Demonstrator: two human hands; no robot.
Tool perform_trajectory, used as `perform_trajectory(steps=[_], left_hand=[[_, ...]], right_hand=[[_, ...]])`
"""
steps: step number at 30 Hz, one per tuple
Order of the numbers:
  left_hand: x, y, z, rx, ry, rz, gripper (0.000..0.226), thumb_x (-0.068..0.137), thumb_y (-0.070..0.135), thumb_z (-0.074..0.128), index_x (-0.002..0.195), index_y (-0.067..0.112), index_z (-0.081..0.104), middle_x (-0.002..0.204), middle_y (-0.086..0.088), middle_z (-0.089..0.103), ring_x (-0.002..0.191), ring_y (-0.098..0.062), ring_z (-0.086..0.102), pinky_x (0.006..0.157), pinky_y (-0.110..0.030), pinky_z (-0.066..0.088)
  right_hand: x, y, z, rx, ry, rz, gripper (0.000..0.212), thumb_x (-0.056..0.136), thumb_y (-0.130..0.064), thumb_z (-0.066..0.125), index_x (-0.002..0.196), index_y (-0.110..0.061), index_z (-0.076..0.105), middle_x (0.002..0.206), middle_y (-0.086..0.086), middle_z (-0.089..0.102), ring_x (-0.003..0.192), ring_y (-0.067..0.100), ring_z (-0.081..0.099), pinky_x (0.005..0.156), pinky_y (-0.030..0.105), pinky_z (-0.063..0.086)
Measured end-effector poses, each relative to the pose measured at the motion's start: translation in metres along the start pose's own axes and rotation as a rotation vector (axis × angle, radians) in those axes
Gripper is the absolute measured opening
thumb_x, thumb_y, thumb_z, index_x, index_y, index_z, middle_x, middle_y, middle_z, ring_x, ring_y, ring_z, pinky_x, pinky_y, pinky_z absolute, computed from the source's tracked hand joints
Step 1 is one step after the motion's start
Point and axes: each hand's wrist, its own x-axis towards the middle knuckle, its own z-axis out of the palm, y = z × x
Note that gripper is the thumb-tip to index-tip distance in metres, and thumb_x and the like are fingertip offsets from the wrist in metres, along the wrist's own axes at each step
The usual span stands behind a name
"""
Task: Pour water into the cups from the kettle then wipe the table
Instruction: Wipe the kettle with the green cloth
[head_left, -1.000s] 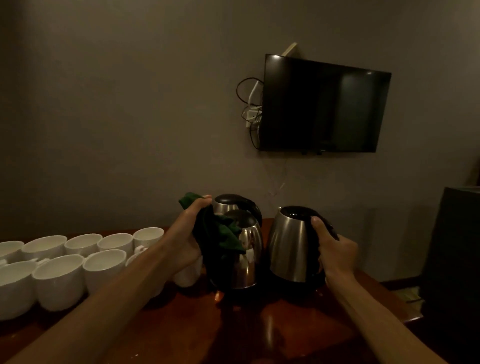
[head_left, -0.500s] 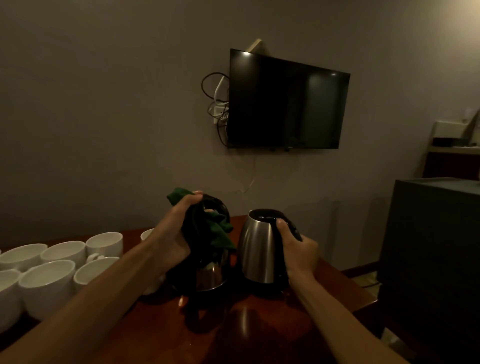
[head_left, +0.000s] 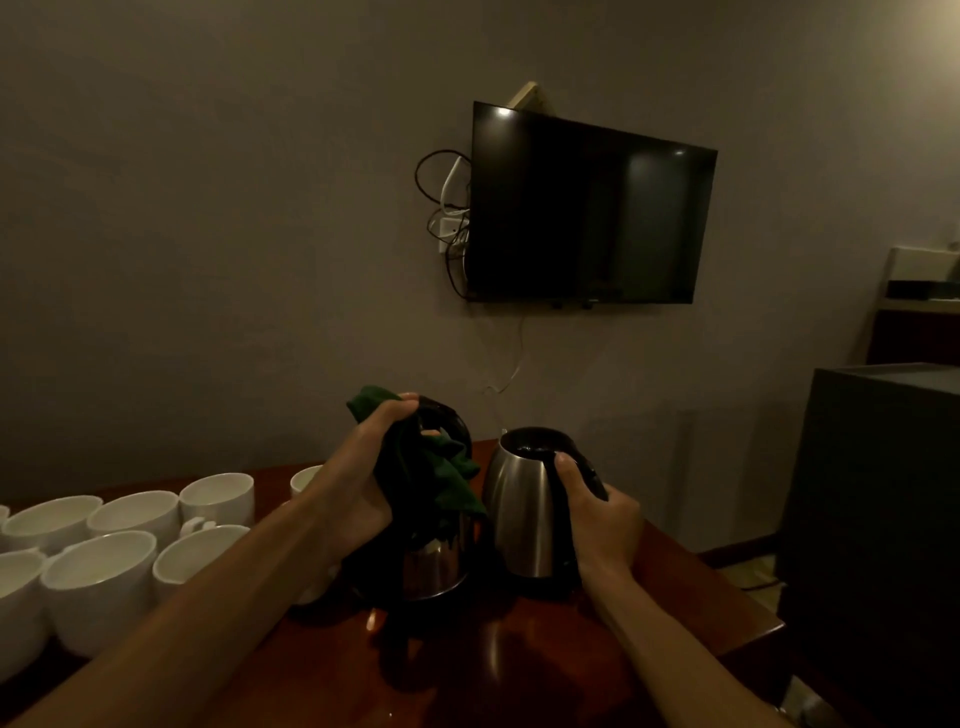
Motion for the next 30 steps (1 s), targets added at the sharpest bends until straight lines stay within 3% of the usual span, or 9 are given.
perform_trajectory(steps=[6, 9, 11, 13, 16, 20, 22, 27, 30], left_hand=[[0.002, -0.003, -0.002, 0.024, -0.005, -0.007, 0.042, 0.092, 0.033, 0.065, 0.133, 0.023, 0.059, 0.118, -0.017, 0.066, 0.124, -0.041, 0.060, 0.108, -0.057, 0.044], [0.000, 0.000, -0.002, 0.036, -0.017, -0.010, 0.047, 0.090, 0.034, 0.068, 0.135, 0.022, 0.059, 0.115, -0.016, 0.066, 0.118, -0.040, 0.063, 0.107, -0.058, 0.044], [0.000, 0.003, -0.003, 0.039, -0.015, -0.002, 0.049, 0.088, 0.034, 0.069, 0.134, 0.022, 0.059, 0.117, -0.016, 0.066, 0.114, -0.039, 0.063, 0.107, -0.058, 0.045], [-0.001, 0.008, -0.004, 0.043, -0.020, 0.013, 0.041, 0.088, 0.033, 0.068, 0.128, 0.023, 0.060, 0.118, -0.017, 0.065, 0.113, -0.038, 0.063, 0.106, -0.056, 0.046], [-0.003, 0.019, -0.007, 0.034, -0.025, 0.045, 0.031, 0.090, 0.032, 0.066, 0.120, 0.025, 0.060, 0.113, -0.015, 0.066, 0.106, -0.035, 0.066, 0.097, -0.051, 0.053], [-0.007, 0.036, -0.014, 0.019, -0.049, 0.073, 0.038, 0.085, 0.031, 0.067, 0.122, 0.025, 0.061, 0.092, -0.011, 0.071, 0.082, -0.029, 0.072, 0.073, -0.042, 0.060], [-0.008, 0.046, -0.021, 0.007, -0.066, 0.080, 0.043, 0.078, 0.032, 0.068, 0.120, 0.024, 0.062, 0.089, -0.012, 0.071, 0.080, -0.029, 0.072, 0.067, -0.040, 0.062], [0.008, 0.066, -0.044, 0.002, -0.034, 0.096, 0.045, 0.074, 0.029, 0.073, 0.116, 0.022, 0.062, 0.090, -0.017, 0.070, 0.082, -0.033, 0.072, 0.091, -0.051, 0.053], [0.024, 0.072, -0.058, -0.013, 0.004, 0.088, 0.049, 0.075, 0.029, 0.076, 0.121, 0.021, 0.063, 0.091, -0.018, 0.069, 0.084, -0.035, 0.071, 0.102, -0.057, 0.048]], right_hand=[[0.005, 0.005, -0.002, -0.052, -0.009, -0.019, 0.051, 0.081, -0.058, 0.071, 0.052, -0.019, 0.055, 0.045, -0.009, 0.054, 0.048, 0.012, 0.053, 0.052, 0.027, 0.039], [0.008, 0.003, 0.000, -0.167, 0.110, -0.047, 0.047, 0.080, -0.069, 0.064, 0.073, -0.024, 0.055, 0.069, -0.004, 0.061, 0.064, 0.017, 0.060, 0.060, 0.037, 0.050], [0.012, -0.006, 0.004, -0.217, 0.229, -0.166, 0.045, 0.078, -0.072, 0.060, 0.085, -0.029, 0.050, 0.082, -0.006, 0.057, 0.075, 0.015, 0.058, 0.072, 0.044, 0.054], [0.016, -0.024, 0.013, -0.210, 0.248, -0.341, 0.041, 0.081, -0.066, 0.062, 0.092, -0.028, 0.050, 0.087, -0.009, 0.053, 0.080, 0.010, 0.053, 0.075, 0.039, 0.050], [0.022, -0.055, 0.038, -0.175, 0.079, -0.485, 0.041, 0.083, -0.062, 0.063, 0.097, -0.026, 0.051, 0.092, -0.006, 0.051, 0.082, 0.011, 0.051, 0.070, 0.031, 0.047], [0.037, -0.082, 0.083, -0.188, -0.228, -0.460, 0.039, 0.084, -0.061, 0.064, 0.100, -0.028, 0.052, 0.099, -0.005, 0.052, 0.089, 0.012, 0.055, 0.075, 0.030, 0.051], [0.050, -0.087, 0.105, -0.248, -0.341, -0.415, 0.040, 0.085, -0.062, 0.064, 0.103, -0.027, 0.054, 0.104, -0.003, 0.053, 0.093, 0.012, 0.056, 0.076, 0.030, 0.051], [0.101, -0.071, 0.163, -0.390, -0.539, -0.195, 0.061, 0.078, -0.073, 0.062, 0.106, -0.020, 0.054, 0.111, 0.005, 0.058, 0.095, 0.018, 0.059, 0.075, 0.032, 0.050], [0.125, -0.047, 0.188, -0.465, -0.607, -0.066, 0.068, 0.072, -0.076, 0.065, 0.098, -0.014, 0.055, 0.096, 0.005, 0.059, 0.087, 0.019, 0.059, 0.072, 0.031, 0.050]])
